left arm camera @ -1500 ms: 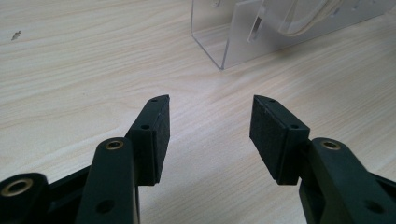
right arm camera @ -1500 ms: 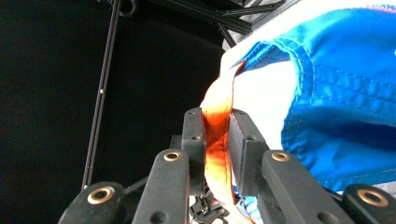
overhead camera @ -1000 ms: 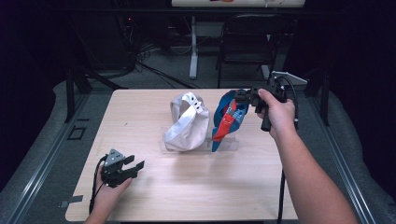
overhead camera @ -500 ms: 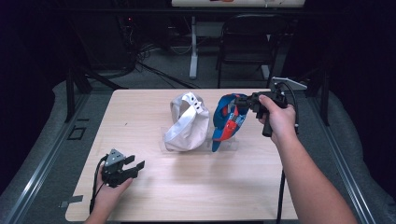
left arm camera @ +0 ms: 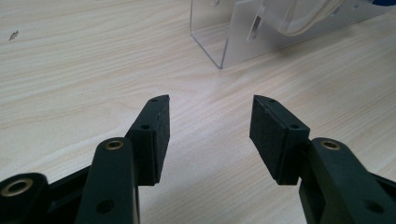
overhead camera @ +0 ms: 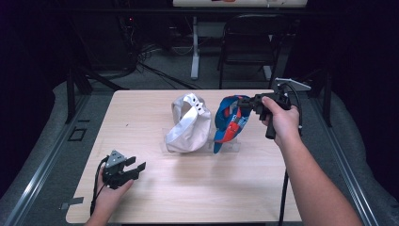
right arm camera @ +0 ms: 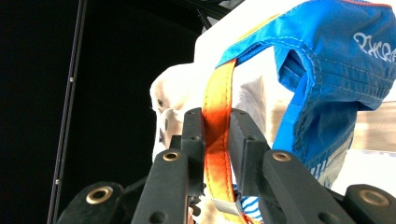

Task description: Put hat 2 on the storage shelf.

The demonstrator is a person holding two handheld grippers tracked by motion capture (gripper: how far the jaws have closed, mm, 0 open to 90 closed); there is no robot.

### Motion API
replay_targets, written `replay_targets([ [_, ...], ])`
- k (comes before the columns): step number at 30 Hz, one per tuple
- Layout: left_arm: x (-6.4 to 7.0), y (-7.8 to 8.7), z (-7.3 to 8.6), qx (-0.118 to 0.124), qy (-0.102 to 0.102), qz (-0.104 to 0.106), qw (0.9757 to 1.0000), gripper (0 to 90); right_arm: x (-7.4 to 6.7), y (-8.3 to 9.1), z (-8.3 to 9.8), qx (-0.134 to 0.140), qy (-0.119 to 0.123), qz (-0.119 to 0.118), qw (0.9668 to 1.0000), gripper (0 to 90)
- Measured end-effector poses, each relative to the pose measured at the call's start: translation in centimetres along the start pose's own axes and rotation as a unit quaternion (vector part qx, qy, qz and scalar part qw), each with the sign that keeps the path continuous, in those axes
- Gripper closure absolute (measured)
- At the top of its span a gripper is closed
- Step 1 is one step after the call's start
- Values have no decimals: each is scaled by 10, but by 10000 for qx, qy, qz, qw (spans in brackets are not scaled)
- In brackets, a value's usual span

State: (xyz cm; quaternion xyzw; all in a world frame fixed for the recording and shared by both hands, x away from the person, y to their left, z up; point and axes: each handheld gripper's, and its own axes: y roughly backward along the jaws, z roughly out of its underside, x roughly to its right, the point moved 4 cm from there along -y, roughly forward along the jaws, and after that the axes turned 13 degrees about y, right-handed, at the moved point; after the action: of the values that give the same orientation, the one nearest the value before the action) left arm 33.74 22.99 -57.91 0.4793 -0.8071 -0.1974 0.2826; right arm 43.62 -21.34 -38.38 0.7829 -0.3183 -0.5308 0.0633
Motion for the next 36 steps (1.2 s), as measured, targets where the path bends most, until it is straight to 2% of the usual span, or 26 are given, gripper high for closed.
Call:
replay_targets([
  [10,0,0,0,2,3,4,10000,483,0,5,1,23,98,135,9999,753],
  [19,0,0,0,-2,9,3,10000,483,-1,18,1,92,299,315,9990,649],
  [23,0,0,0,2,22,4,10000,482,0,22,2,116,457,446,9979,615],
  [29,0,0,0,-10,15,-2,10000,480,2,24,5,136,533,583,9968,578],
  [33,-1,0,1,-20,25,-13,10000,477,4,22,10,104,684,724,9950,543],
  [36,-1,0,1,-29,31,-15,10000,473,6,21,16,16,884,810,9928,527],
])
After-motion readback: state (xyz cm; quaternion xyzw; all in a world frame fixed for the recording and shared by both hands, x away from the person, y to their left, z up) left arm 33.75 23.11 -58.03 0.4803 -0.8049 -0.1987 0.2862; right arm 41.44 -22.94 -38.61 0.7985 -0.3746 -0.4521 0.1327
